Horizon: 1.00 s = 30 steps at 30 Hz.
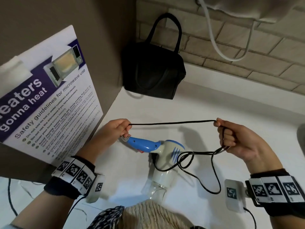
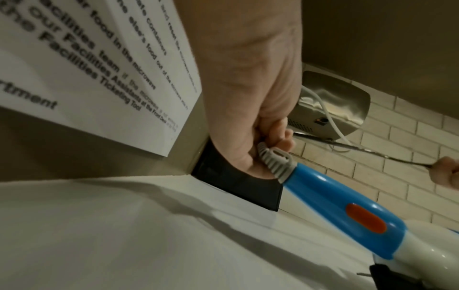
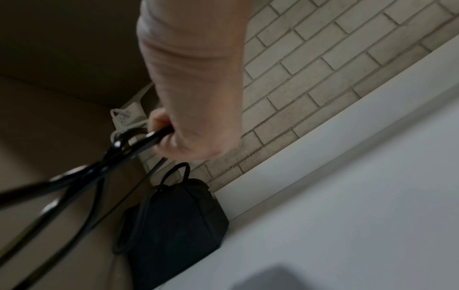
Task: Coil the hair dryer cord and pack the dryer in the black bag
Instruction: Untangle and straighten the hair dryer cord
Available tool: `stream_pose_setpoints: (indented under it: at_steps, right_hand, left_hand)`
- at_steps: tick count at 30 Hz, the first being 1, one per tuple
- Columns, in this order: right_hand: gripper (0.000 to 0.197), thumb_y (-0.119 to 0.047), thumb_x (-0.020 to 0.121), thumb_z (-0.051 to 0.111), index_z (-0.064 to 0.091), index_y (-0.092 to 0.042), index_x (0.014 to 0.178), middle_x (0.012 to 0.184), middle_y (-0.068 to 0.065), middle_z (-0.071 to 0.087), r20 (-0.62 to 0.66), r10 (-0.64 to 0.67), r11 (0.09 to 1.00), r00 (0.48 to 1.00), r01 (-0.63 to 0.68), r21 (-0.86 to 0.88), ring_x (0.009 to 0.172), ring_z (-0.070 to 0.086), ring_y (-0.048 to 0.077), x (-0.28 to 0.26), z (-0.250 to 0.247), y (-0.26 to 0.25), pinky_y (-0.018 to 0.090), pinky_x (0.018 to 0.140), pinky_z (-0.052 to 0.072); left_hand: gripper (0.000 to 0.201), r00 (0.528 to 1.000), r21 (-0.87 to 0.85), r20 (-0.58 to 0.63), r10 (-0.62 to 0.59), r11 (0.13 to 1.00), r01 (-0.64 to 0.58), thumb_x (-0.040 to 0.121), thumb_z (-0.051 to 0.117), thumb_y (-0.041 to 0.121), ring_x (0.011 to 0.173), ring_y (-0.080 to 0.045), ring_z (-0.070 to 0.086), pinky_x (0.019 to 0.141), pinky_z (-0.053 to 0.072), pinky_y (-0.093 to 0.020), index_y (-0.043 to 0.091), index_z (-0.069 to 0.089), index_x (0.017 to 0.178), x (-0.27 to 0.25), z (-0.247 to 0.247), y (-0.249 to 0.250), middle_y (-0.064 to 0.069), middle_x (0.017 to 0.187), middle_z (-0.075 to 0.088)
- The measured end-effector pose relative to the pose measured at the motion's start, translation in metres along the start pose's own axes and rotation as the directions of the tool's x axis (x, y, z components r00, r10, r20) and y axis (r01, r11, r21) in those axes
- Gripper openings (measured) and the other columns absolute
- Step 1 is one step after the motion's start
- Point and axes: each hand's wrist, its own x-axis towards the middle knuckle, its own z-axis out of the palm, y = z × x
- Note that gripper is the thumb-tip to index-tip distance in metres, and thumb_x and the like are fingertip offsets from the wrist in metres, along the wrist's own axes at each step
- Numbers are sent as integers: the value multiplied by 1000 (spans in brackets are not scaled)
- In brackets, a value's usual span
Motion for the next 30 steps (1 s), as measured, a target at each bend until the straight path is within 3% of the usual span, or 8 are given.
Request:
stream_pose_setpoints:
  at_steps: [6,11,14,20,22,26,28,30]
  right_hand:
    - [24,-19,95,49,50,-12,72,37,-9,22,-146,21,999,989,-24,-20,26,20,5,21,-24,5,15,29,14]
    - [27,-19,96,48,50,-12,70,37,-11,22,-192,28,999,981,-34,-29,26,20,5,30,-28,11,14,28,15]
    - [28,-23,97,48,52,-15,71,41,-12,22,-165,-23,993,986,4,-114,29,18,3,27,-15,9,14,29,23]
    - [26,-33,94,53,54,-17,74,57,-9,27,49,-177,913,983,183,-364,47,20,7,1,22,-17,17,40,21]
    - [27,-37,91,54,54,-17,74,57,-10,30,124,-200,867,972,234,-439,50,20,8,-9,38,-21,18,43,20]
    - [29,-38,92,50,53,-16,73,51,-13,30,263,-198,775,944,315,-548,52,14,10,-24,75,-18,28,52,12]
    - [30,-36,93,50,54,-15,72,49,-12,30,318,-164,743,934,329,-583,48,16,10,-32,90,-17,30,53,11]
    - [26,-33,90,52,56,-15,72,51,-9,28,379,-114,807,918,308,-504,45,17,7,-42,99,-23,22,44,14]
  left_hand:
    - [39,999,108,21,-31,994,29,95,38,25,65,-13,49,89,45,-43,26,56,60,-9,-7,-15,11,50,49]
    - [48,999,160,26,-34,987,29,99,38,16,67,-14,48,75,37,-33,27,54,55,-10,-11,-21,9,53,51]
    - [43,997,224,-2,-74,972,72,96,38,15,67,-15,56,75,43,-34,24,56,58,-7,-14,-23,8,52,54]
    - [22,999,443,18,49,895,-52,96,47,24,69,-11,56,65,45,-29,26,63,81,-12,4,16,4,69,60]
    - [18,988,424,92,120,893,-148,95,51,31,67,-8,54,69,46,-29,21,61,84,-17,17,41,5,71,60]
    - [20,947,318,202,248,898,-303,97,48,36,68,-1,58,61,41,-10,19,59,95,-26,48,93,5,77,64]
    - [20,918,216,232,321,904,-370,98,46,31,70,-8,60,64,43,-10,18,61,98,-32,59,115,5,75,61]
    - [23,885,130,255,390,893,-431,100,43,24,63,-7,51,62,43,-17,16,62,91,-35,61,131,3,69,53]
